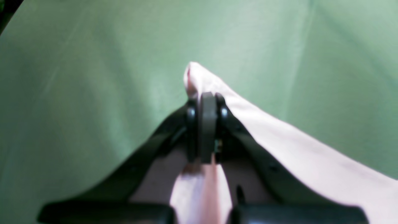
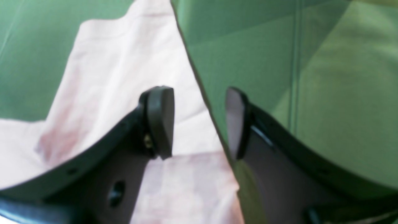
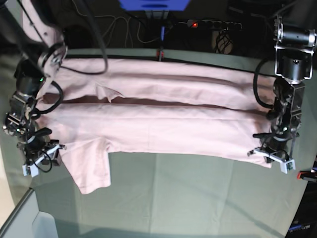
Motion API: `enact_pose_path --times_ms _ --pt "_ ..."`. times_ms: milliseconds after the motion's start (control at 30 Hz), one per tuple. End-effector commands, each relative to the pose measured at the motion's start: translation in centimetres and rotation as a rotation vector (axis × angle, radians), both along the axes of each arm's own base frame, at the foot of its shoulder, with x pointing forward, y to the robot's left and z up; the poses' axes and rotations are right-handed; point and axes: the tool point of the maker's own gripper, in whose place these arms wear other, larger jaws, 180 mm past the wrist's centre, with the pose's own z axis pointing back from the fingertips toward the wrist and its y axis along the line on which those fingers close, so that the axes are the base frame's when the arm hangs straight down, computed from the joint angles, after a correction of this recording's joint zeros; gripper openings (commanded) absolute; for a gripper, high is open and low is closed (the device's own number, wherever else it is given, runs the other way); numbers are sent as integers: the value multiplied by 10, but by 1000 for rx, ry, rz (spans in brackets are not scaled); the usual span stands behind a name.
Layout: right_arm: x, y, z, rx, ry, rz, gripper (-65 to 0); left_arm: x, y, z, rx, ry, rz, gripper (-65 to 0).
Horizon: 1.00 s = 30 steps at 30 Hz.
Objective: Layout the t-shirt on the table in an organized manner, then fold the t-shirt properly
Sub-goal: 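Lift the edge with both grippers and pull it across the t-shirt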
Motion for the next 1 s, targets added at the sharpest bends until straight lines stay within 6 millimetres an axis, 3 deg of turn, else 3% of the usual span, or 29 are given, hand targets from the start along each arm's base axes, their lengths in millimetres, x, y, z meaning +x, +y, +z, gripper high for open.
enact_pose_path --times_ms 0,200,433,733,833,967 --pt "12 -10 15 3 -45 -15 -375 10 7 19 18 -57 4 -649" --pt "12 0 -3 68 11 -7 -369 10 5 19 15 -58 2 -649" --pt "-7 -1 -21 67 55 -9 -269 7 7 16 18 -49 4 -649" --pt "-28 2 -40 60 107 3 -273 7 7 16 18 -49 5 -649" --pt "-37 18 -53 18 157 87 -341 7 7 16 18 -49 5 -649" --pt "-45 32 -64 -10 195 152 -560 6 7 15 20 -48 5 -649"
